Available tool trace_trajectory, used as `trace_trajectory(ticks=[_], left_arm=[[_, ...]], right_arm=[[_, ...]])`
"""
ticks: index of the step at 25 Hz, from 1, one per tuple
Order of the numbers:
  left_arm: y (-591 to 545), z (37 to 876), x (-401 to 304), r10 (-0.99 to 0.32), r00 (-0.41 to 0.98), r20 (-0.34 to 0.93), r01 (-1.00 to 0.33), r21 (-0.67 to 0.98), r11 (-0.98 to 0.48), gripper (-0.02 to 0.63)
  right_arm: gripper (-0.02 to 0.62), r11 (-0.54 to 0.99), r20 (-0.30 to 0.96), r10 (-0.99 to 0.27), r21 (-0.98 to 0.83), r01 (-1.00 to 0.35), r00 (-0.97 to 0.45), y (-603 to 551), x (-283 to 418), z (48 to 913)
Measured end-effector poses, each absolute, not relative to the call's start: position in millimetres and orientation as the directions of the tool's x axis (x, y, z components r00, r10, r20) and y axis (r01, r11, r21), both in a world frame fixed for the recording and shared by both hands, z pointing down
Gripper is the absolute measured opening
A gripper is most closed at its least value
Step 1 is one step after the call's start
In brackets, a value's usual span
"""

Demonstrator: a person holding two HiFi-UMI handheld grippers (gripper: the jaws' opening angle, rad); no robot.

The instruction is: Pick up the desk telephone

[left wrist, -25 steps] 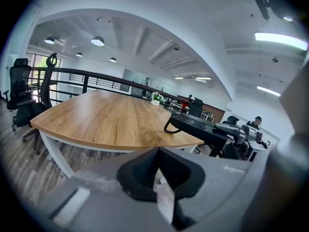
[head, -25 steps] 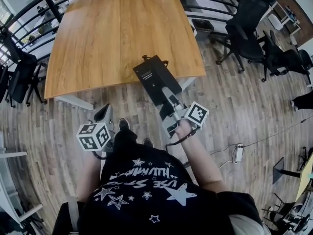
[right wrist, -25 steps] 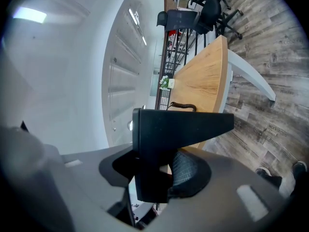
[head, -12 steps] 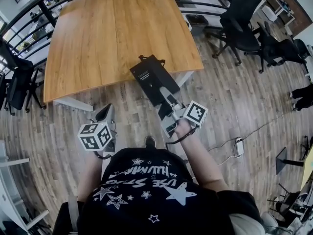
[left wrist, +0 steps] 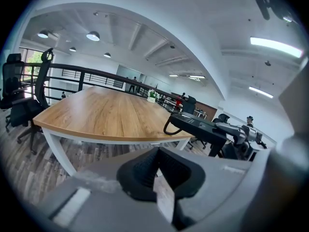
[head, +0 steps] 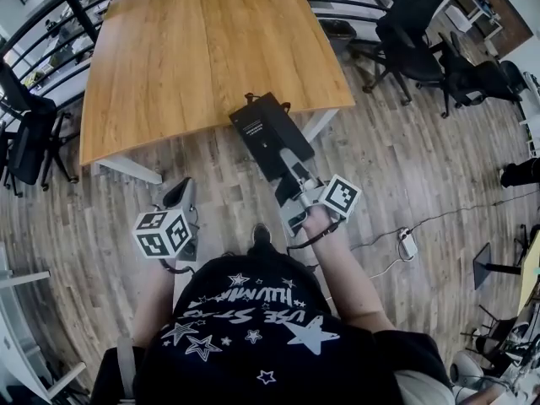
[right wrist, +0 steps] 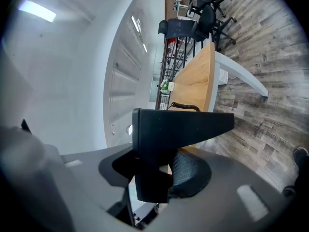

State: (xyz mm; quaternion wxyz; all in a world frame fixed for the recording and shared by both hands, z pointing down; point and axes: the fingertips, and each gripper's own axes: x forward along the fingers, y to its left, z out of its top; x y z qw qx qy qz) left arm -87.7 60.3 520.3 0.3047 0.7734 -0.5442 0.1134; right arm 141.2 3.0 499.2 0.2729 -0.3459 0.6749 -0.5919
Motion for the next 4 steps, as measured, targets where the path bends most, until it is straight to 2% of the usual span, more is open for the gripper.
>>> trace_trajectory(ticks=[4], left_arm=[[78, 517, -103, -0.767, 0.39, 0.509, -0.907, 0.356, -0.225, 0.002]], right_arm=[[0.173, 0.052, 0.057, -0.791, -0.986, -0.159, -0.609, 23, 126, 496]])
